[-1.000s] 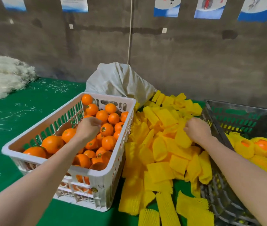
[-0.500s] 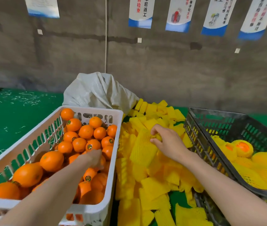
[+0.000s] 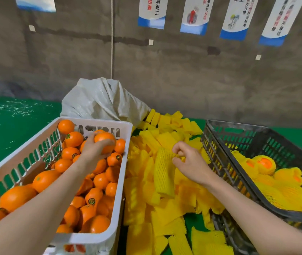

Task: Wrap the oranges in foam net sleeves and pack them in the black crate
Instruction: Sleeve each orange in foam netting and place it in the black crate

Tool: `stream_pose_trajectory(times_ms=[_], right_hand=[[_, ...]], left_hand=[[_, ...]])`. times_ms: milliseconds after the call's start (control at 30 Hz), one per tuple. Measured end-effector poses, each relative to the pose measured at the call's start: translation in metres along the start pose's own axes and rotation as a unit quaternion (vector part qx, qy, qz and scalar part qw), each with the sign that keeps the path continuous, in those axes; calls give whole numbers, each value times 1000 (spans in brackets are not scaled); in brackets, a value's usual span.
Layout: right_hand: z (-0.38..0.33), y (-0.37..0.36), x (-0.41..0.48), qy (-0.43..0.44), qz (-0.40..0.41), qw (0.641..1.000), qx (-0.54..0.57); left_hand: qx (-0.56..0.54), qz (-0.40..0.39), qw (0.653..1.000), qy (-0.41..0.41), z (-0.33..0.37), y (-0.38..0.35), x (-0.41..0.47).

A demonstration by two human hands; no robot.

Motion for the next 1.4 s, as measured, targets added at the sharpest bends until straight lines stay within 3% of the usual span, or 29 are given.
stream_pose_trajectory(times_ms=[100, 200, 367, 500, 667, 767, 933, 1100, 1233, 1400], right_hand=[[3, -7, 0, -51, -32, 996, 72], [-7, -11, 0, -58, -15, 985, 162], [-24, -21, -10, -81, -54, 949, 300], [-24, -27, -20, -96, -74, 924, 363], [-21, -22, -29, -77, -2, 956, 282], [-16, -8, -31, -71, 81, 968, 228], [-8, 7, -34, -103, 161, 970, 150], [-6, 8, -41, -146, 193, 956, 165], [-20, 0, -50, -131, 208, 941, 235], [-43, -4, -55, -33, 207, 973, 98]], left_hand=[[-180, -130, 974, 48, 13, -35, -32], [-262, -205, 933, 135, 11, -68, -66], [-271, -237, 913, 191, -3, -112, -111], [-235, -188, 944, 133, -19, -123, -124], [-252, -136, 955, 72, -30, -123, -131], [-227, -118, 966, 40, -36, -124, -132], [-240, -197, 951, 4, -45, -133, -142], [-143, -225, 962, -51, -44, -134, -144], [-199, -218, 955, -24, -43, -133, -137], [-275, -275, 921, 34, -46, -142, -141]])
Point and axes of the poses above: each hand's wrist, its own x-axis towards the middle knuckle, its own y-axis out of the back of the hand, z = x × y, the point moved 5 cm from there along x, towards the middle knuckle, and after that the axes turned 11 degrees about y, right-handed, at the moved point
